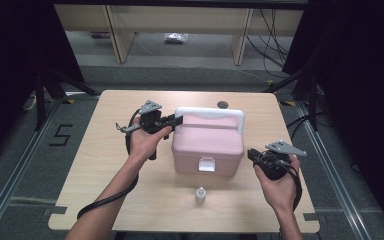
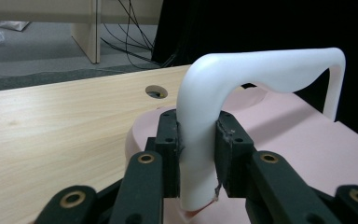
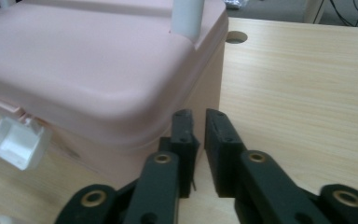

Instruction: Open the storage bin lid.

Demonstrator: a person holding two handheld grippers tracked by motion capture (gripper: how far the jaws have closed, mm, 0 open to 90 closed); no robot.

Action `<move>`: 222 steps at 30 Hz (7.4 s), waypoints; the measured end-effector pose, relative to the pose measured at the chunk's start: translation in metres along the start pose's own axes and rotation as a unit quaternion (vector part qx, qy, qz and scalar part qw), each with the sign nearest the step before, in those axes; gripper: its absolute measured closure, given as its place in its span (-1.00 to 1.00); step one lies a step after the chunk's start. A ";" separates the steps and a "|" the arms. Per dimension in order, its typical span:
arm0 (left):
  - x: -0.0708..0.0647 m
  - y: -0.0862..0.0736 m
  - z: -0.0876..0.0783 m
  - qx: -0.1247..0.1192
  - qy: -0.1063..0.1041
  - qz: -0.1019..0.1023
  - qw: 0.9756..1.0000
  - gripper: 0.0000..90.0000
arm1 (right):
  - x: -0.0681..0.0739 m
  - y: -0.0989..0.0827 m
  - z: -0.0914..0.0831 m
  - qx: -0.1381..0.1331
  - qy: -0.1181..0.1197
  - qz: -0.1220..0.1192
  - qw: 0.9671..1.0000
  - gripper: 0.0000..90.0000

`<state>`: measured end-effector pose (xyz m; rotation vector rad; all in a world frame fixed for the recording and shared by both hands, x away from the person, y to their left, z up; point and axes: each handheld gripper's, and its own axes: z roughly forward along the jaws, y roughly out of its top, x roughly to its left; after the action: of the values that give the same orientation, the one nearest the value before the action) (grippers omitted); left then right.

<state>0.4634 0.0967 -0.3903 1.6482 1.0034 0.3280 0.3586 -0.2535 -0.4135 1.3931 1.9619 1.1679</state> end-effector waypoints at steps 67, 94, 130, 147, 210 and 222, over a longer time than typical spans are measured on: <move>-0.080 -0.080 -0.027 0.002 -0.156 0.198 0.968 0.97 | 0.029 0.010 -0.010 -0.037 0.040 0.009 0.998 1.00; -0.081 -0.102 0.004 0.015 -0.145 0.210 0.967 0.98 | 0.029 0.020 -0.007 -0.059 0.033 -0.012 0.998 1.00; -0.080 -0.105 0.005 0.008 -0.147 0.200 0.969 0.98 | 0.034 0.045 -0.002 -0.132 0.021 0.009 0.991 1.00; -0.080 -0.105 0.005 0.007 -0.148 0.200 0.969 0.98 | 0.033 0.057 0.005 -0.166 0.014 0.015 0.986 1.00; -0.080 -0.106 0.005 0.004 -0.147 0.190 0.971 0.98 | 0.030 0.088 0.026 -0.206 -0.024 0.022 0.978 1.00; -0.080 -0.106 0.005 0.004 -0.147 0.190 0.971 0.98 | 0.030 0.091 0.027 -0.208 -0.028 0.018 0.978 1.00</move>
<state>0.3720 0.0354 -0.4651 1.8306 0.4656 0.3204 0.4162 -0.2047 -0.3486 1.2267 1.5414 1.4393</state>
